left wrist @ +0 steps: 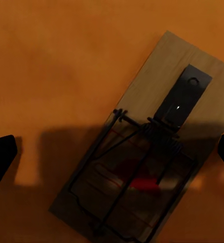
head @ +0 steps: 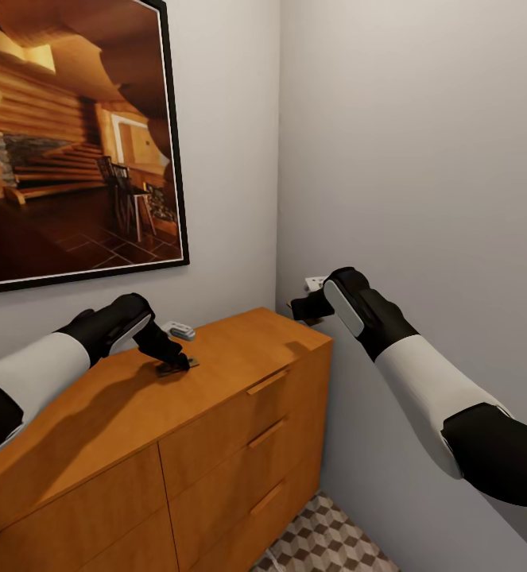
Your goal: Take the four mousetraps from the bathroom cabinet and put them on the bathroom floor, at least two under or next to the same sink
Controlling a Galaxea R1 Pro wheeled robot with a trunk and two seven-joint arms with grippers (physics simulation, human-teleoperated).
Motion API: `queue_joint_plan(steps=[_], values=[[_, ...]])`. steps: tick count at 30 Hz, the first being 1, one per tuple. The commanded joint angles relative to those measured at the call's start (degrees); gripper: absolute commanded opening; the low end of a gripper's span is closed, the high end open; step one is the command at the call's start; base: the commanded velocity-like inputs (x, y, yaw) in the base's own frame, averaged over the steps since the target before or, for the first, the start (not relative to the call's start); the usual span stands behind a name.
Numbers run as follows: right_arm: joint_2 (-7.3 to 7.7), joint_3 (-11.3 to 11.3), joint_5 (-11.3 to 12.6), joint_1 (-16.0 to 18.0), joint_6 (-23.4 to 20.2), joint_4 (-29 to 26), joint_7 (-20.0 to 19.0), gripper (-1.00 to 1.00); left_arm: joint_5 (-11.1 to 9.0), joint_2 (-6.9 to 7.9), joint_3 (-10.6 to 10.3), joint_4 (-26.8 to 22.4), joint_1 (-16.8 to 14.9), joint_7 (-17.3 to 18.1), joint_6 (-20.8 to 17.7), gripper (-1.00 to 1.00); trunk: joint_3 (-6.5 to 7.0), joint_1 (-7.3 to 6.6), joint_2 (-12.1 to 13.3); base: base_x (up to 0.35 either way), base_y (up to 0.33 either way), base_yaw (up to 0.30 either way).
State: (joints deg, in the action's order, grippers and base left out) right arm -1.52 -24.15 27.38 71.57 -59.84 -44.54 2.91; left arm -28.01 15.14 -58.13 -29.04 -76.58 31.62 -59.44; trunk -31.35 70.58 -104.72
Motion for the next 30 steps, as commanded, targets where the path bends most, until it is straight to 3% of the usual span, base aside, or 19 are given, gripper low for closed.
queue_joint_plan(steps=[1, 4, 5, 21, 30], values=[[0.00, -0.10, 0.40, 0.06, -0.16, -0.02, 0.27, -1.00, -0.03, 0.03, -0.23, -0.07, 0.73, 0.55, -0.07, 1.00, -0.09, 0.01, -0.02, 0.000, 0.000, 0.000], [-0.02, -0.10, 0.40, 0.06, -0.16, -0.02, 0.26, -1.00, -0.03, 0.03, -0.23, 0.04, 0.73, 0.58, -0.07, 1.00, -0.09, 0.01, -0.02, 0.000, 0.000, 0.000], [-0.02, -0.10, 0.40, 0.06, -0.16, -0.02, 0.26, -1.00, -0.03, 0.03, -0.23, 0.05, 0.73, 0.59, -0.07, -1.00, -0.09, 0.01, -0.02, 0.000, 0.000, 0.000], [0.01, -0.10, 0.48, 0.06, -0.16, -0.02, 0.25, -1.00, 0.21, -1.04, -0.23, 2.52, 0.73, 0.72, 0.53, -1.00, -0.09, 0.01, -0.02, 0.000, 0.000, 0.000], [0.04, -0.10, 0.48, 0.06, -0.16, 0.05, 0.25, -1.00, 0.37, -0.47, -0.01, -0.40, 0.73, 1.89, -0.39, -1.00, -0.09, 0.01, -0.02, 0.000, 0.000, 0.000]])
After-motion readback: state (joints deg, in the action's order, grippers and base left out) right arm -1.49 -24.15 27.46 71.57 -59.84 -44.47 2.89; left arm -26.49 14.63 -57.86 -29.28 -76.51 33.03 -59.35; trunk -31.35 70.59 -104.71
